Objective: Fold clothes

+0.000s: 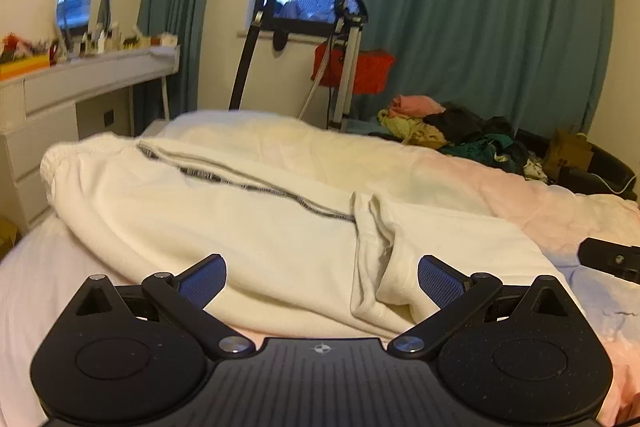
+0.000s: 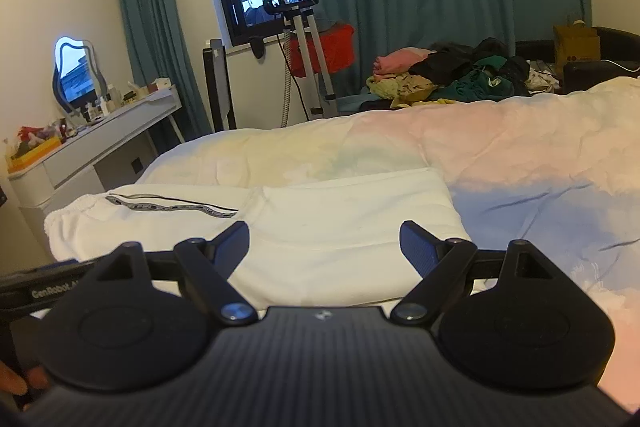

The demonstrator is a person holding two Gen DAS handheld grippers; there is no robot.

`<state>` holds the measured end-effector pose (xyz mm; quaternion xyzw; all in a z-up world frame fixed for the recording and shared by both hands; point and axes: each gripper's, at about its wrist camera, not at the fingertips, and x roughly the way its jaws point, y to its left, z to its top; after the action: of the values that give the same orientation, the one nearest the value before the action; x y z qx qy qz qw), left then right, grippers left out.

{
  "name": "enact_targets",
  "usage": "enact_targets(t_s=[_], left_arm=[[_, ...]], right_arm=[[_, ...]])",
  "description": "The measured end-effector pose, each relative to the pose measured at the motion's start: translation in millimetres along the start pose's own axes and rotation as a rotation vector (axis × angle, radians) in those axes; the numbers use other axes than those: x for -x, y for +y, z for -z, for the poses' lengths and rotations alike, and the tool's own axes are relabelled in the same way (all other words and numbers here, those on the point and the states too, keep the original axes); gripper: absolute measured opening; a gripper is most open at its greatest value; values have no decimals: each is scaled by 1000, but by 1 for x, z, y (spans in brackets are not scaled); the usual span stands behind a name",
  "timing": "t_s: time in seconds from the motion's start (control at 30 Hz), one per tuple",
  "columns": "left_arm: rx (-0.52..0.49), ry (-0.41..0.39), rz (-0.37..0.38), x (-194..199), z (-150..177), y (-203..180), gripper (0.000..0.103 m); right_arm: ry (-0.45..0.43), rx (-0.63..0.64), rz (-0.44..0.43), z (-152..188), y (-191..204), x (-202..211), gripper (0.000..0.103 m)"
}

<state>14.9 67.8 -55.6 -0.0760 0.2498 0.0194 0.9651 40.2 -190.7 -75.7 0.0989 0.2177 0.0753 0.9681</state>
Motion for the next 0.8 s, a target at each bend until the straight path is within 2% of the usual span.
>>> enact_targets(t_s=[0.2,0.5,0.63,0.7,0.8], left_arm=[[185,186,14,-30,9,19,103],[514,335,-63,-60,15,79,103],[706,372,-76,-75,7,120,102],[803,367,-90,-80,2,143,101],[890,333,-156,-86,-8,178,96]], right_arm=[[6,-16,-3,1,-5,-1,84],[18,-62,-8,1,-17,-1,84],[33,-77,-12,4,-20,-3,84],[43,-80,-8,6,-22,-5,84],[69,-94,-6,9,-24,-10,84]])
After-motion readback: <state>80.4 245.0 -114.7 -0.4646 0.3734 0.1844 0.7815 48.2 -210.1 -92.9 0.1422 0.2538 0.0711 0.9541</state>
